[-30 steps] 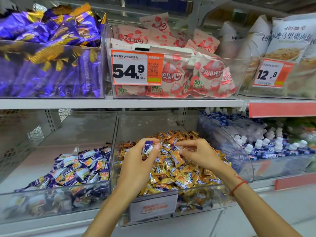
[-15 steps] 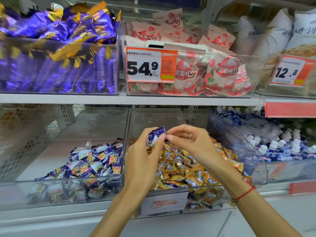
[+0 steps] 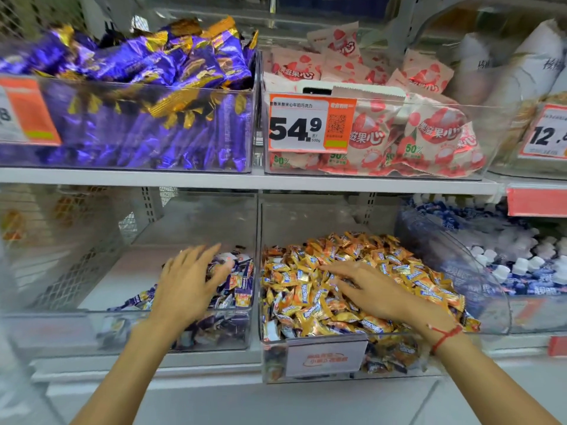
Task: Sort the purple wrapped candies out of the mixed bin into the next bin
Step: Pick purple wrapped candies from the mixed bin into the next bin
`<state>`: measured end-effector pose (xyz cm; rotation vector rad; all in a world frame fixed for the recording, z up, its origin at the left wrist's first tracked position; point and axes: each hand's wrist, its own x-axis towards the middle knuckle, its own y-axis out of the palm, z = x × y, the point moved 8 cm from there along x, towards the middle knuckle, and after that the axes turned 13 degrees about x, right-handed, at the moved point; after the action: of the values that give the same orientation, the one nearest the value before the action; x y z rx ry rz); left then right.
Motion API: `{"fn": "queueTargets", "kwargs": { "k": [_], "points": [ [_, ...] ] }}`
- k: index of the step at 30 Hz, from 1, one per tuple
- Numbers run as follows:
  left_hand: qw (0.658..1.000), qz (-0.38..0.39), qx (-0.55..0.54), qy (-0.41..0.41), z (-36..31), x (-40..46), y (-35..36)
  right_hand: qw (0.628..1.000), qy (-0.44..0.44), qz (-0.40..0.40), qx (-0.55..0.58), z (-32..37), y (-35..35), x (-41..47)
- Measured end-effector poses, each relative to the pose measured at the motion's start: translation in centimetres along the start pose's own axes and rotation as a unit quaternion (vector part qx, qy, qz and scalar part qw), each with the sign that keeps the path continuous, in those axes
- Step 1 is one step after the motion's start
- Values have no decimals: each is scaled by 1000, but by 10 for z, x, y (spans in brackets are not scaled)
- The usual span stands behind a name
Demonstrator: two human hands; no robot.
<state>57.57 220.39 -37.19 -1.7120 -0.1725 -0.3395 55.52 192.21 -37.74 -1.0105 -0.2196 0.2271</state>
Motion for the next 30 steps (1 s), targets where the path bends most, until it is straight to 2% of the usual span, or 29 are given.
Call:
{"fn": "queueTargets", "kwargs": {
  "k": [3,5,8,11,16,20,22,24,26,28,30],
  "points": [
    [990,-59,-130,2,-14,-10,-19,994,-62,-90,15,21,-26,-4],
    [974,-44,-223,22,-34,-18,-26,986,-110,-114,42,49,-34,-1],
    [966,-1,-251,67,-61,-26,-14,987,-158,10,-21,87,7,18],
    [960,7,-267,87,-69,-26,-7,978,-112,115,-135,73,50,37],
    [968,24,-227,101,-64,-25,-16,979,-102,106,-140,35,19,44],
    [975,33,-187,118,-63,-24,-19,983,-65,153,-82,16,-11,39],
    [974,32,-192,118,-62,-24,-18,990,-50,133,17,25,-23,48],
    [968,26,-224,108,-61,-24,-17,996,-41,69,44,32,-26,70],
    [963,25,-254,89,-61,-25,-14,998,-34,46,-22,40,-7,94],
    [958,24,-274,79,-64,-26,-13,993,-35,62,-96,42,22,109],
    [956,16,-286,65,-65,-25,-14,989,-38,20,-140,43,22,109]
  ]
}}
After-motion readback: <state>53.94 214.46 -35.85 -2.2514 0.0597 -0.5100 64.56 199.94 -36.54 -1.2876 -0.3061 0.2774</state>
